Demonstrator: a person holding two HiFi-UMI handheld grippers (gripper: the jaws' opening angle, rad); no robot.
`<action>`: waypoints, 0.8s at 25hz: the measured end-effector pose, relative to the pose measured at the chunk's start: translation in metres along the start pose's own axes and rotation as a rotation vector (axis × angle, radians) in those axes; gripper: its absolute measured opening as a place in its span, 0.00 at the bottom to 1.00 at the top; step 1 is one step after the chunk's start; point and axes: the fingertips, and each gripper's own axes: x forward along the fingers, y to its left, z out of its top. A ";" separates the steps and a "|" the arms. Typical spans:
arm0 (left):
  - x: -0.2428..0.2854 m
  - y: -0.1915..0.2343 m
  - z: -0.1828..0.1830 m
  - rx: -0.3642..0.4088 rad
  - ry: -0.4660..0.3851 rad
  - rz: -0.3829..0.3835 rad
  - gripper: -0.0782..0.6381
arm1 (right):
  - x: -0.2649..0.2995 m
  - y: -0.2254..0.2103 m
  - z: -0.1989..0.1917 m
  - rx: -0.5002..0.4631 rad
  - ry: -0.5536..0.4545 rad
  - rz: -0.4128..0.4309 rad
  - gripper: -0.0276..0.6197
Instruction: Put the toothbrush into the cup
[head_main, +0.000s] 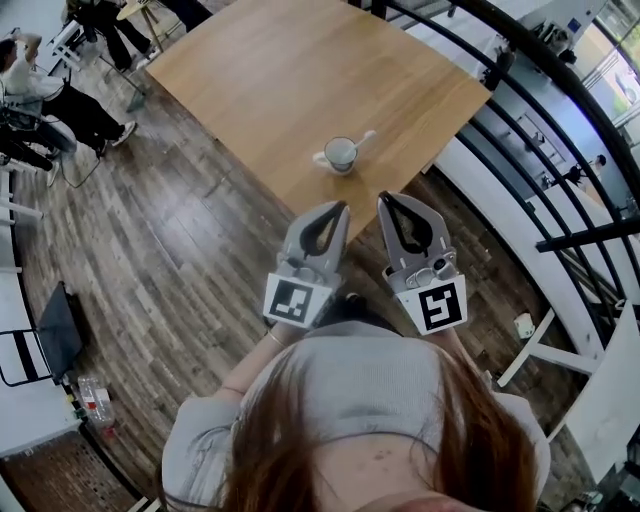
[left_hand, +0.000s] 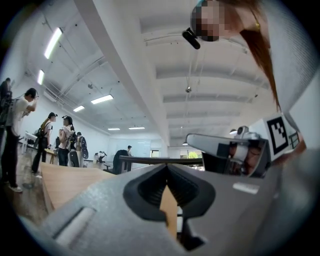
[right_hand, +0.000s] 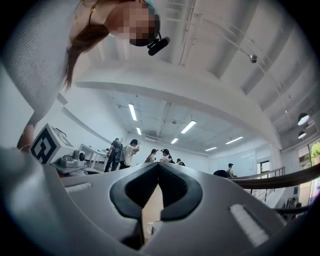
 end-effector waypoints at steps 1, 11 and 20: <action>-0.004 -0.002 -0.004 0.001 0.010 0.011 0.11 | -0.002 0.002 -0.001 0.013 0.002 0.011 0.03; -0.036 -0.012 -0.020 -0.017 0.055 0.031 0.11 | -0.017 0.033 0.009 -0.001 -0.017 0.046 0.03; -0.103 -0.038 -0.003 -0.038 0.022 0.014 0.11 | -0.061 0.081 0.031 0.020 -0.032 0.021 0.03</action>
